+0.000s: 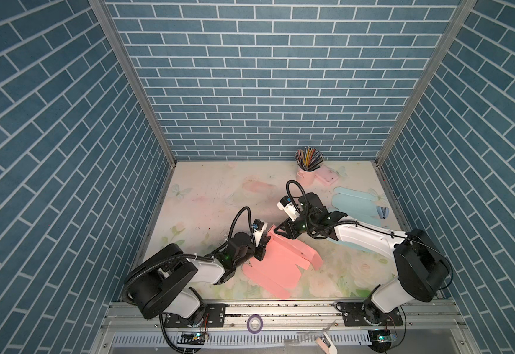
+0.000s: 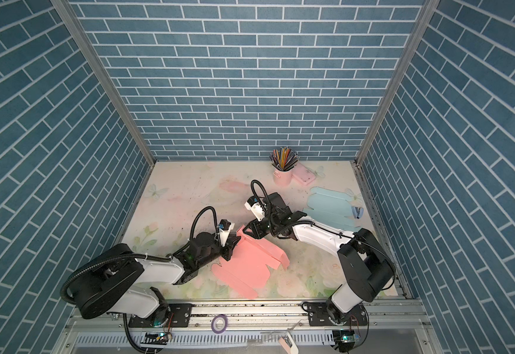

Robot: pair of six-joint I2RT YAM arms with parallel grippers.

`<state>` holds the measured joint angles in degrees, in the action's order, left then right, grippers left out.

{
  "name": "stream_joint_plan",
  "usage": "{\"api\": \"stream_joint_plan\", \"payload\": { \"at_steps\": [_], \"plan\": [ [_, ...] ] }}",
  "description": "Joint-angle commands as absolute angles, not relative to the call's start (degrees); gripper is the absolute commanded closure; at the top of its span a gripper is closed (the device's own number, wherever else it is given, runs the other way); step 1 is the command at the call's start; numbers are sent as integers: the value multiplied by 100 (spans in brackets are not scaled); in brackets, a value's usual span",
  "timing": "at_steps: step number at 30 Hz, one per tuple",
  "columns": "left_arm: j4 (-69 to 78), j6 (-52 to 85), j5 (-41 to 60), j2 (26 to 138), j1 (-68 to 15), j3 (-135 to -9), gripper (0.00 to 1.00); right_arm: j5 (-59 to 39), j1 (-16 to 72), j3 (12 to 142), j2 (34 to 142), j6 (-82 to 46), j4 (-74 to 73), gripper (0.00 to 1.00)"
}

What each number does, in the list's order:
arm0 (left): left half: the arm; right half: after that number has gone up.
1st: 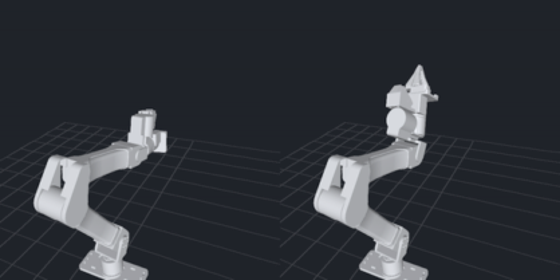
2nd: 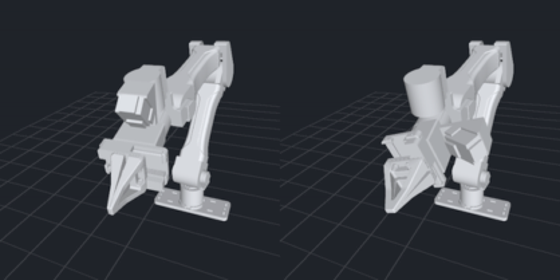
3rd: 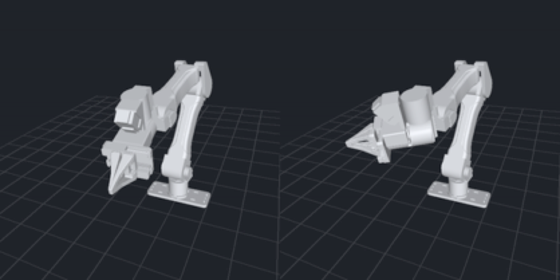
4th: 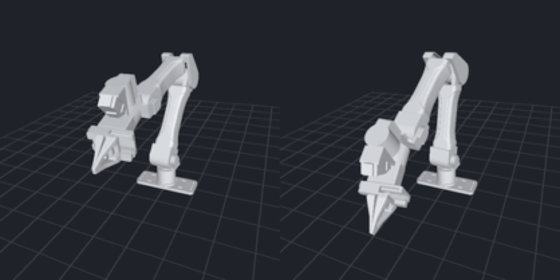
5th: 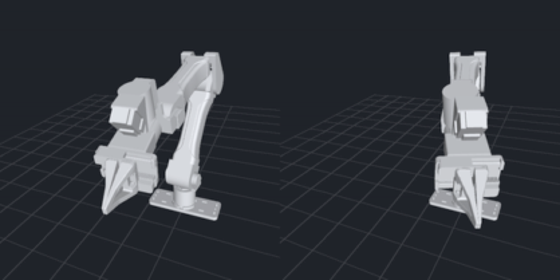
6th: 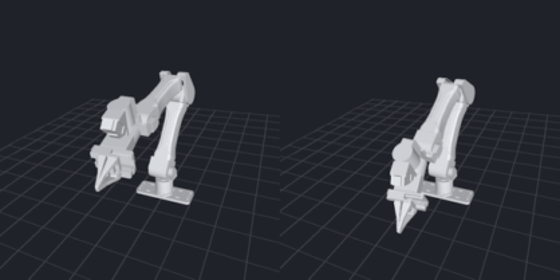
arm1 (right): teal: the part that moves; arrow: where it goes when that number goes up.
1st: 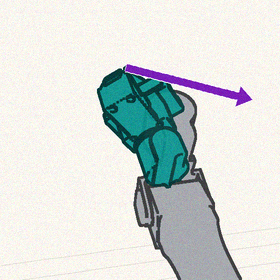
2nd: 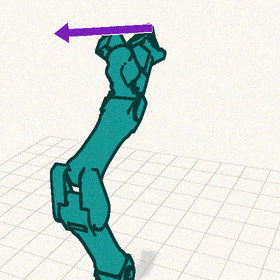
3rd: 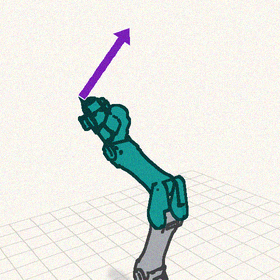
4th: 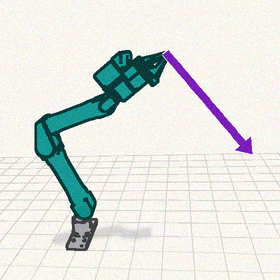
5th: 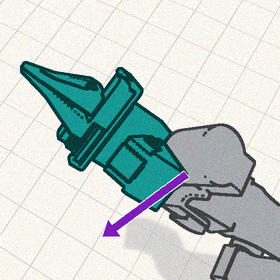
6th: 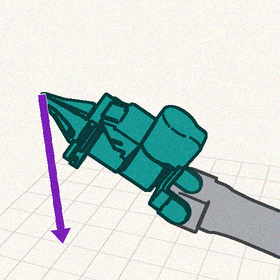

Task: Fold the paper box

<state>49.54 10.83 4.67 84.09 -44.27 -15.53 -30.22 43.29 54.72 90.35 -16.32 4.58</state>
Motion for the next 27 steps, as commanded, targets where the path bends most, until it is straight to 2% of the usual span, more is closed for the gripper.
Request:
{"api": "stream_joint_plan", "payload": {
  "at_steps": [1, 6, 12, 21, 23, 25, 27],
  "plan": [
    [5186, 996, 396, 8570, -4474, -1753, 84, -3303, 4311, 5553, 9222, -1905, 391, 68],
    [5299, 984, 469, 8764, -4482, -1894, 77, -3300, 4324, 5518, 9326, -1969, 333, 70],
    [5545, 985, 404, 8943, -4491, -1988, 78, -3320, 4324, 5535, 9405, -1995, 316, 71],
    [5757, 935, 242, 9237, -4601, -2051, 96, -3162, 4331, 5441, 9387, -2163, 215, 75],
    [5778, 934, 206, 9259, -4623, -2043, 95, -3147, 4333, 5281, 9276, -2294, -11, 75],
    [5885, 945, 150, 9310, -4648, -1990, 88, -3130, 4333, 5234, 9252, -2320, -29, 75],
    [6012, 965, 143, 9375, -4658, -1960, 86, -3117, 4333, 5196, 9283, -2332, -29, 75]
  ]
}}
